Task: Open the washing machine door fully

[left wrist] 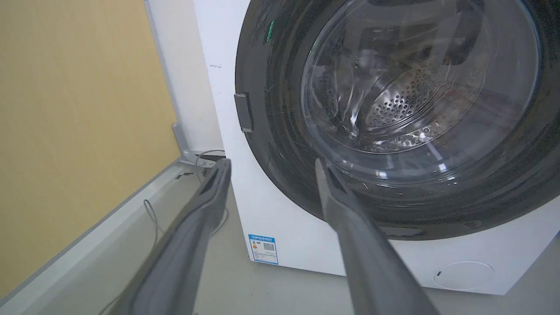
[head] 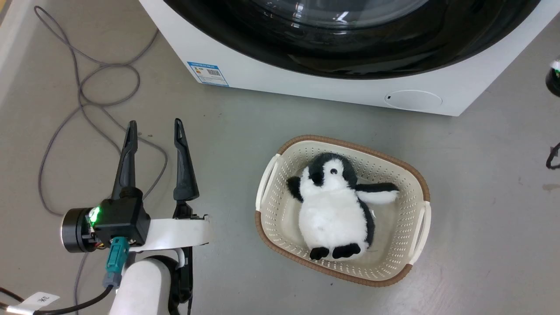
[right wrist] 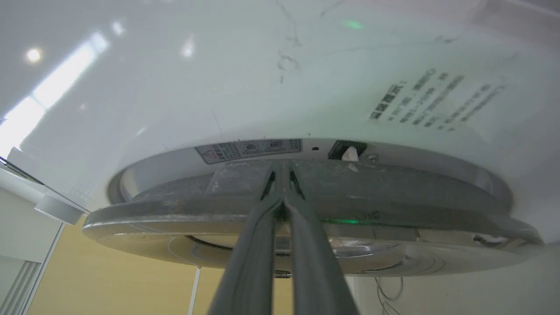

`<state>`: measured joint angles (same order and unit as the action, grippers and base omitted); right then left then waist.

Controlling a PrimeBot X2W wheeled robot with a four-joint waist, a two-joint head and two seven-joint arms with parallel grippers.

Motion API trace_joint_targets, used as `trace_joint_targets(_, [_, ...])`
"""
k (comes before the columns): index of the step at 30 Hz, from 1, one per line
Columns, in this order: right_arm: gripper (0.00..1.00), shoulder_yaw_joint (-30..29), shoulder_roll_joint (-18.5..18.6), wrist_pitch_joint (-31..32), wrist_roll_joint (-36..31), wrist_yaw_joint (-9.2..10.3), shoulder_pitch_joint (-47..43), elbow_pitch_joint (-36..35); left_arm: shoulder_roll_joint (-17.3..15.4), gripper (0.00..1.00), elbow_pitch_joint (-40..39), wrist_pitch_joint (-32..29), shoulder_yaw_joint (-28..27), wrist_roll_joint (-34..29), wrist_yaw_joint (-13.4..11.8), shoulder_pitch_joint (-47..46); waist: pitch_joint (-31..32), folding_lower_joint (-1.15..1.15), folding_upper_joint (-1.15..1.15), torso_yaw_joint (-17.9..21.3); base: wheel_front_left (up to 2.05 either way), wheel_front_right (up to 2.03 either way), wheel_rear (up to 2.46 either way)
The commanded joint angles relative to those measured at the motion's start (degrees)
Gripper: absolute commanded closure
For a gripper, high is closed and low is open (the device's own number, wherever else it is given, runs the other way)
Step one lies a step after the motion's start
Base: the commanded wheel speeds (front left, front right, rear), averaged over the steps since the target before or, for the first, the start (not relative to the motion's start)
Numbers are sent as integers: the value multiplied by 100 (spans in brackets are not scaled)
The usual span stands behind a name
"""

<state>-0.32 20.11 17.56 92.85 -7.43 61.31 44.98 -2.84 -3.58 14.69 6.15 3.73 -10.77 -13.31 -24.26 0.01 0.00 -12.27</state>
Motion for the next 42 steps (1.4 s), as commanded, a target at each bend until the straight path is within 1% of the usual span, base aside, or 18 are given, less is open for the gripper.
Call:
trace_joint_targets(1, [100,43,9,27,-39,-6,103,41,-4,0,-25,30,-4,28,-32,-88,-10,-1,0,-5,0,0,0])
trace_joint_targets(6, [100,151,23,114,-143,-6,228,162,-4,0,-22,30,7,50,-43,-115,-60,-1,0,-21,0,0,0])
trace_joint_targets(11, [100,262,-2,332,-177,-6,282,131,-4,0,-2,30,27,67,-40,-155,-86,-1,0,-31,0,0,0])
trace_joint_targets(21, [100,391,-42,666,-185,-6,-89,-53,-4,0,87,30,-27,38,-41,-27,183,-1,0,99,0,0,0])
trace_joint_targets(32, [100,654,-288,1027,-198,-6,-908,-554,-4,0,164,30,-132,-46,46,152,584,-1,0,311,0,0,0])
trace_joint_targets(42, [100,909,-453,1415,-160,-6,-1759,-1201,-4,0,277,30,-288,-170,187,424,1002,-1,0,477,0,0,0])
